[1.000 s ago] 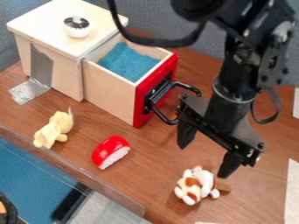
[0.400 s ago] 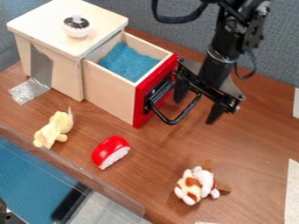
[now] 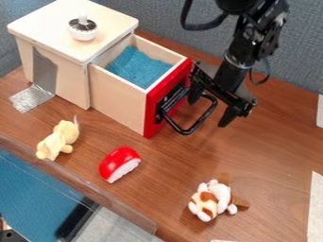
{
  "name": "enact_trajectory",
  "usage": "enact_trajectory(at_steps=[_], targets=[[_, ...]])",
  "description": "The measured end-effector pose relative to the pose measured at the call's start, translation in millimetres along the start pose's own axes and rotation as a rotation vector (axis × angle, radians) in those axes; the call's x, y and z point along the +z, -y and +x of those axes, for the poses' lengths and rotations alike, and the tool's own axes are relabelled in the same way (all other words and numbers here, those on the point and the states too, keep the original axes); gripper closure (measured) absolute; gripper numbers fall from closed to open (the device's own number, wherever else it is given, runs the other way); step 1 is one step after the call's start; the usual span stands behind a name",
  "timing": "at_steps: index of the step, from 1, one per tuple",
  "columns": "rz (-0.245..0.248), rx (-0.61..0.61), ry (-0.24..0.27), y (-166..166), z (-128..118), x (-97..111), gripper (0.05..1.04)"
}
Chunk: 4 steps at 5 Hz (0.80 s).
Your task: Close a drawer
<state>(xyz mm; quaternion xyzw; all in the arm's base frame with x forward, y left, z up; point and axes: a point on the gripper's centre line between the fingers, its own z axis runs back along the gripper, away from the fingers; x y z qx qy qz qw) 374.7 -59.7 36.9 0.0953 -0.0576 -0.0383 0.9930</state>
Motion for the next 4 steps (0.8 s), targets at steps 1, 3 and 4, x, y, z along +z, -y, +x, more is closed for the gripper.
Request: enact_trajectory(at_steps=[1, 3, 4], targets=[[-0.004, 0.011, -0.002, 2.4, 0.7, -7.5, 0.137], [0.02, 0.033, -0.001, -1.2, 0.9, -8.0, 0.735], [0.025, 0.056, 0.0, -9.2, 1.8, -9.8, 0.928]])
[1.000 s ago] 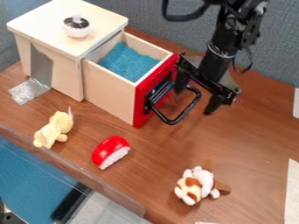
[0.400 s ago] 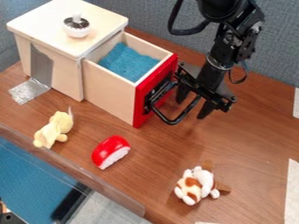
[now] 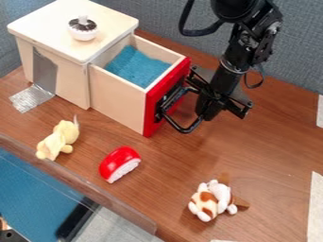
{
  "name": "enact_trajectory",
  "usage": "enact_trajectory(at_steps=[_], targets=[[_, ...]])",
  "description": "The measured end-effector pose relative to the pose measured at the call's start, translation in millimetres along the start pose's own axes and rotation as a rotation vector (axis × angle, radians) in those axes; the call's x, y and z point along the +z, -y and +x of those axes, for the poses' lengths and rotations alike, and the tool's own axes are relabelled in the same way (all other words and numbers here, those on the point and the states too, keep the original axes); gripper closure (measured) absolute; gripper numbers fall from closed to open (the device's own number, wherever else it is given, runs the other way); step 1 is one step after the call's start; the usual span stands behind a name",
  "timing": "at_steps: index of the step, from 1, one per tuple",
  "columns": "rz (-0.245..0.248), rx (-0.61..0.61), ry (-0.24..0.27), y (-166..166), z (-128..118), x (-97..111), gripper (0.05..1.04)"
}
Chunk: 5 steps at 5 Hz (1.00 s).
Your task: Close a drawer
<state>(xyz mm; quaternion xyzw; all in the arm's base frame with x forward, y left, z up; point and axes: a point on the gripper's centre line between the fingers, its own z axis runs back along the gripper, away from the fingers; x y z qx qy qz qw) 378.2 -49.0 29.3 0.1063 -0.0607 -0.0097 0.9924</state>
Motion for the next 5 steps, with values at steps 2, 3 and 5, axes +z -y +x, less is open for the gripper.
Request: enact_trajectory(at_steps=[2, 3, 5], targets=[[0.044, 0.067, -0.023, -38.9, 0.6, -8.0, 0.995], [0.07, 0.087, -0.037, -57.0, -4.3, -12.3, 0.995], [0.101, 0.161, -0.054, -99.1, -15.5, -15.1, 0.995]])
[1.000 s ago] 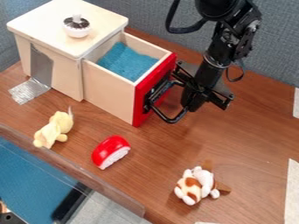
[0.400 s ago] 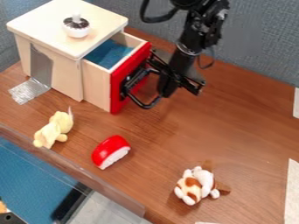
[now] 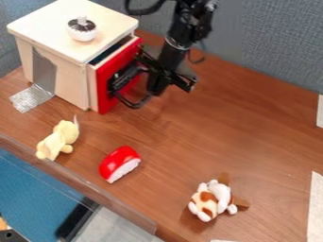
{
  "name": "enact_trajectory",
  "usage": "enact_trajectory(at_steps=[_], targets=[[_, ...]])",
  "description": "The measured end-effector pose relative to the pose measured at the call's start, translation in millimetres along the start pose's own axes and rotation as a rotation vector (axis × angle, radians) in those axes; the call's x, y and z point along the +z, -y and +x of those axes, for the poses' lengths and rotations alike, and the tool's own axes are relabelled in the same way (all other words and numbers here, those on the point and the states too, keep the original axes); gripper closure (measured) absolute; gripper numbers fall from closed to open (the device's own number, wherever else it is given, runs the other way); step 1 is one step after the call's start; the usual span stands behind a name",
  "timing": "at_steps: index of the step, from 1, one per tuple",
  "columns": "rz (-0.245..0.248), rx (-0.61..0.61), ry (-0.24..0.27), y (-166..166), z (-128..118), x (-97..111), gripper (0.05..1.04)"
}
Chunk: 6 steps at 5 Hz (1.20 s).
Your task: Close a drawer
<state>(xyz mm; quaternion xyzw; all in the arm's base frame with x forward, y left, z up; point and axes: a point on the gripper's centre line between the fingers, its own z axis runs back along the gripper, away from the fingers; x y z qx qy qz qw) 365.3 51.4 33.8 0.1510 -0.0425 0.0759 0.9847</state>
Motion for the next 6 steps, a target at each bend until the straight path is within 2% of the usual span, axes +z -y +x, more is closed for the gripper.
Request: enact_trajectory(at_steps=[1, 2, 3, 4, 5, 6], targets=[[-0.001, 0.016, 0.009, -11.5, 0.2, 3.7, 0.995], [-0.04, 0.009, -0.001, -10.6, -1.5, 4.1, 0.964], [-0.14, 0.028, 0.011, -5.8, -4.1, 23.0, 0.773], [-0.21, 0.0, 0.037, 5.7, -1.4, 47.9, 0.487], [-0.265, 0.001, 0.086, 4.5, -2.0, 79.9, 0.192], [-0.243, 0.018, 0.133, -3.2, -2.1, 89.9, 0.076]])
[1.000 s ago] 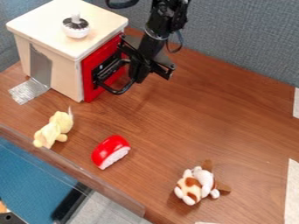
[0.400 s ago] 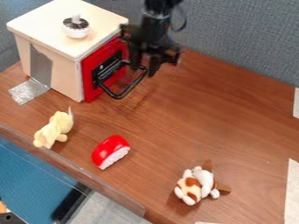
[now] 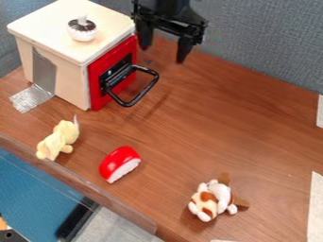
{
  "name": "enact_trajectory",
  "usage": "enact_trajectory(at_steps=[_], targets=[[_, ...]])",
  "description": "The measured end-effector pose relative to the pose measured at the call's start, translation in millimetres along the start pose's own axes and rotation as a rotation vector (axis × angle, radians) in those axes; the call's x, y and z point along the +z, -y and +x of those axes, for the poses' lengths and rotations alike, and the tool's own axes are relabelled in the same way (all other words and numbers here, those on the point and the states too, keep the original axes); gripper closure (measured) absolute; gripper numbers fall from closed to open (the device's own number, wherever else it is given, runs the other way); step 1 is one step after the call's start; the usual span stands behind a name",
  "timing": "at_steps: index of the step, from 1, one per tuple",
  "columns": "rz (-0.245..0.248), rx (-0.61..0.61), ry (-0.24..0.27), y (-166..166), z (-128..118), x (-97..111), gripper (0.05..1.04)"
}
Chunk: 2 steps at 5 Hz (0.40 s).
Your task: Close a drawer
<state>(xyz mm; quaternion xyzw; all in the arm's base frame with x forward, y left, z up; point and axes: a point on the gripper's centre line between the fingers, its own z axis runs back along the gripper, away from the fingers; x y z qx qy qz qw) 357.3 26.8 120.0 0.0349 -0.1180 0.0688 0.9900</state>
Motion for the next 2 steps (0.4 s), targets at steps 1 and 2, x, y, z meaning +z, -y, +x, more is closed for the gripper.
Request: enact_trajectory(at_steps=[1, 2], targets=[[0.0, 0.001, -0.002, 0.0, -0.4, -0.3, 0.082], [0.0, 0.001, 0.0, 0.0, -0.2, -0.3, 0.083]])
